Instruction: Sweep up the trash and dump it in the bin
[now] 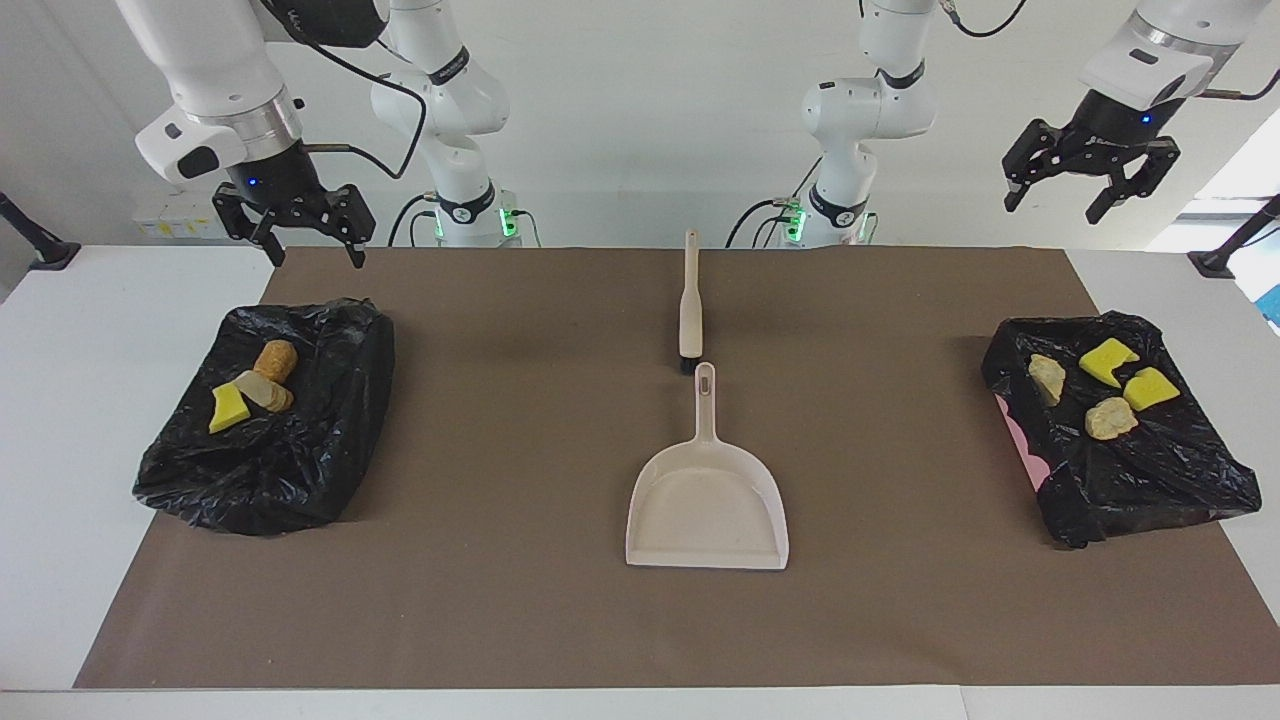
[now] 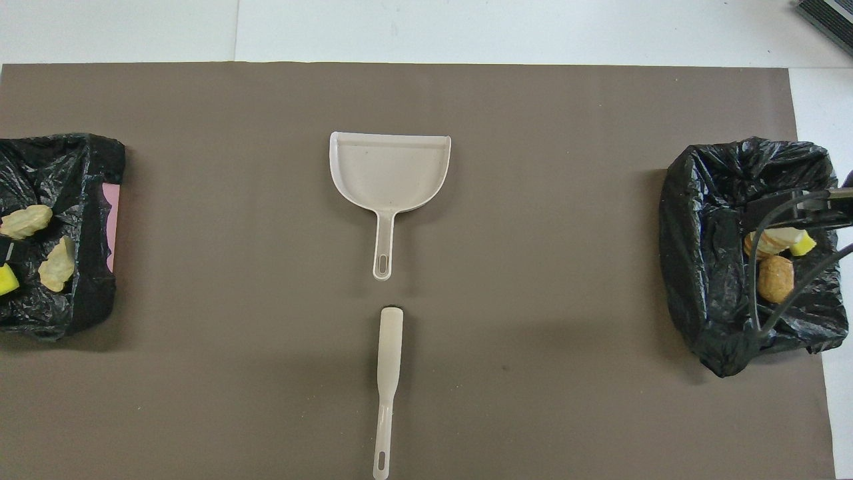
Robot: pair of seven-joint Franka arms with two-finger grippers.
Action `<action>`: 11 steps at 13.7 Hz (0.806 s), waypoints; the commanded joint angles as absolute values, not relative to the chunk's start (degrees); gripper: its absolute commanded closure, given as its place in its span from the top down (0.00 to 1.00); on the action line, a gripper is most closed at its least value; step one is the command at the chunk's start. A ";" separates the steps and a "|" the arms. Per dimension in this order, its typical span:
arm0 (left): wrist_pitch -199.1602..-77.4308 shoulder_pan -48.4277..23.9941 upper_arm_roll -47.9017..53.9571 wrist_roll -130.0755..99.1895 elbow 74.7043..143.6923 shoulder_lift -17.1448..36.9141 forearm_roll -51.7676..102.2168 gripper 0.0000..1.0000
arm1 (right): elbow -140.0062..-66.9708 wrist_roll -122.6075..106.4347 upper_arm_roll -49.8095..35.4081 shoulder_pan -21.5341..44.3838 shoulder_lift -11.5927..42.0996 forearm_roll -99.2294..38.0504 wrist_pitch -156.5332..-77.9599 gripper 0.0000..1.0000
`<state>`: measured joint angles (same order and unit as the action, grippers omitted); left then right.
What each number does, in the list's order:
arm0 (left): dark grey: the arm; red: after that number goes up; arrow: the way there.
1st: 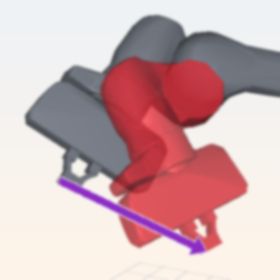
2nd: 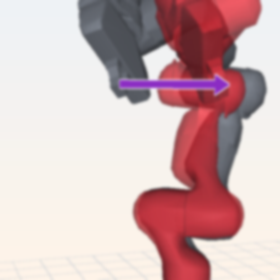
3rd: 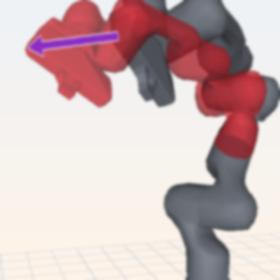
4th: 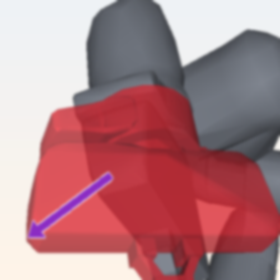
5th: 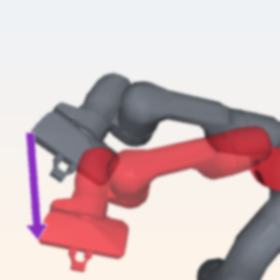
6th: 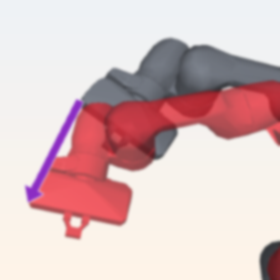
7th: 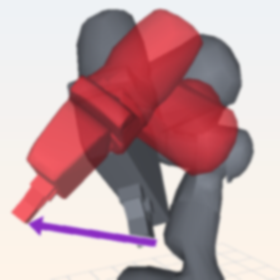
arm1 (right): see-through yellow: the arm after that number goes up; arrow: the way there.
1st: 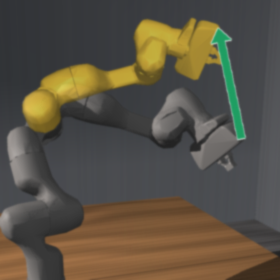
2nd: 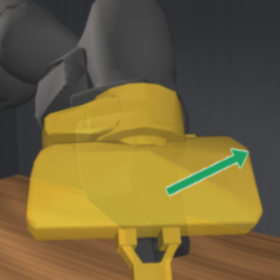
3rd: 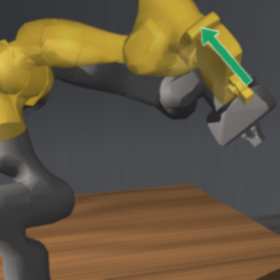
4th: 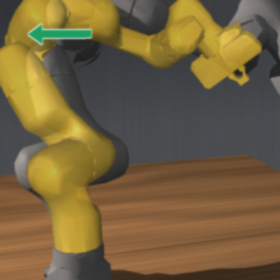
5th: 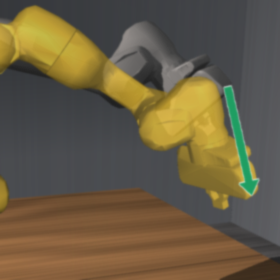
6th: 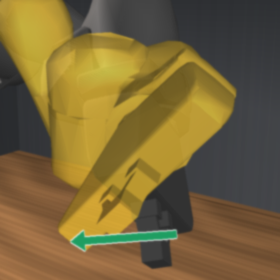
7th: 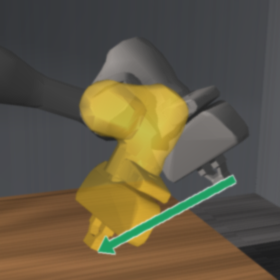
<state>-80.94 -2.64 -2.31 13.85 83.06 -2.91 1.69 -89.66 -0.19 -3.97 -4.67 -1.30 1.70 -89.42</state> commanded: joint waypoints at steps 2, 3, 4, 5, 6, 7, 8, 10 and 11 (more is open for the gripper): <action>-79.02 -2.20 -1.67 11.61 81.30 -2.28 1.32 1.00 | -90.26 0.70 -4.22 -4.92 -1.93 1.05 -88.94 1.00; -79.10 -2.28 -1.58 11.51 83.13 -3.42 1.23 1.00 | -90.26 0.70 -4.22 -4.92 -1.93 1.05 -88.86 1.00; -79.36 -2.20 -1.58 11.43 85.32 -4.82 1.23 1.00 | -90.26 0.62 -4.22 -4.92 -1.93 1.05 -88.86 1.00; -79.89 -2.20 -1.58 11.43 86.82 -5.70 1.14 1.00 | -90.26 0.70 -4.22 -4.92 -1.93 1.05 -88.86 1.00; -81.37 -2.20 -1.58 10.64 87.27 -5.80 1.14 1.00 | -90.26 0.70 -4.22 -4.92 -1.93 1.05 -88.94 1.00; -82.69 -2.20 -1.58 8.46 87.28 -5.71 1.14 1.00 | -90.26 0.70 -4.22 -4.92 -1.93 1.05 -88.86 1.00; -82.97 -2.28 -1.50 6.44 87.28 -5.71 1.14 1.00 | -90.26 0.70 -4.22 -4.92 -1.93 1.05 -88.86 1.00; -82.88 -2.29 -1.49 6.24 87.36 -5.71 1.14 1.00 | -90.26 0.70 -4.22 -4.92 -1.93 1.05 -88.86 1.00; -82.97 -2.29 -1.49 6.41 87.36 -5.71 1.14 1.00 | -90.26 0.70 -4.22 -4.92 -1.93 1.05 -88.86 1.00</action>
